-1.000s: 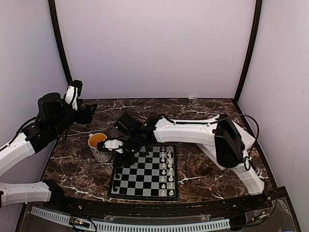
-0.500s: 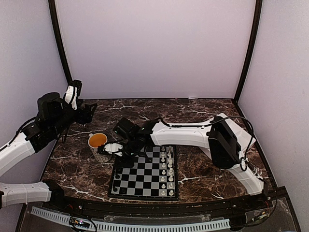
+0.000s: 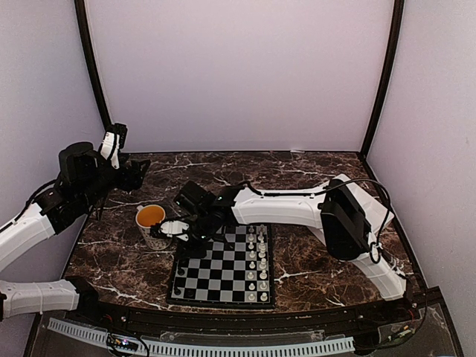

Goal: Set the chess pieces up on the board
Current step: Place the queen at d8, then pick up the pawn from the storage box.

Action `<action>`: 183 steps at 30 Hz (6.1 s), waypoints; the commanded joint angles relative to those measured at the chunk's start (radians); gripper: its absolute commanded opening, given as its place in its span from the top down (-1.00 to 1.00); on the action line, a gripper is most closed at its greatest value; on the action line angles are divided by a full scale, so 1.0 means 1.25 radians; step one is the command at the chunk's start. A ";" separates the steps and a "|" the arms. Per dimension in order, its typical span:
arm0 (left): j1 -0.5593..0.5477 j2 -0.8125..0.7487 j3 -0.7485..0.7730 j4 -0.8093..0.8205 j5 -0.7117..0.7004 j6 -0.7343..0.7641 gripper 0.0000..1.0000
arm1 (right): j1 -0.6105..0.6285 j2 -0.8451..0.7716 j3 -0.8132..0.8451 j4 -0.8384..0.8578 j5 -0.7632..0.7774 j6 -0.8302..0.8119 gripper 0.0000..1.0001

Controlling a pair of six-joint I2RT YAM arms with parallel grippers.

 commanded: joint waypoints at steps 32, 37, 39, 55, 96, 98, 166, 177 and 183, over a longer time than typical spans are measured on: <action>0.016 0.012 0.006 0.016 0.035 -0.003 -0.47 | 0.017 -0.089 -0.012 0.002 0.017 0.012 0.47; 0.017 0.022 0.006 0.012 0.031 0.004 -0.47 | 0.013 -0.166 -0.007 -0.037 0.048 -0.015 0.43; 0.017 0.027 0.007 0.013 0.036 0.007 -0.47 | 0.001 -0.218 -0.030 -0.053 0.047 -0.031 0.41; 0.005 0.147 0.091 -0.002 0.372 -0.040 -0.19 | -0.530 -0.539 -0.439 -0.057 0.145 -0.093 0.44; -0.146 0.423 0.294 -0.046 0.484 -0.048 -0.11 | -0.877 -0.141 -0.180 -0.235 0.360 -0.192 0.41; -0.146 0.426 0.294 -0.044 0.486 -0.051 -0.11 | -0.885 -0.135 -0.177 -0.237 0.354 -0.192 0.40; -0.199 0.500 0.353 0.027 0.487 -0.137 -0.09 | -0.794 -0.562 -0.456 -0.269 -0.082 -0.189 0.87; -0.247 0.672 0.433 0.214 0.624 -0.481 0.02 | -0.543 -0.692 -0.481 -0.238 -0.177 -0.160 0.83; -0.258 0.722 0.448 0.326 0.691 -0.601 0.05 | -0.465 -0.691 -0.463 -0.215 -0.161 -0.138 0.82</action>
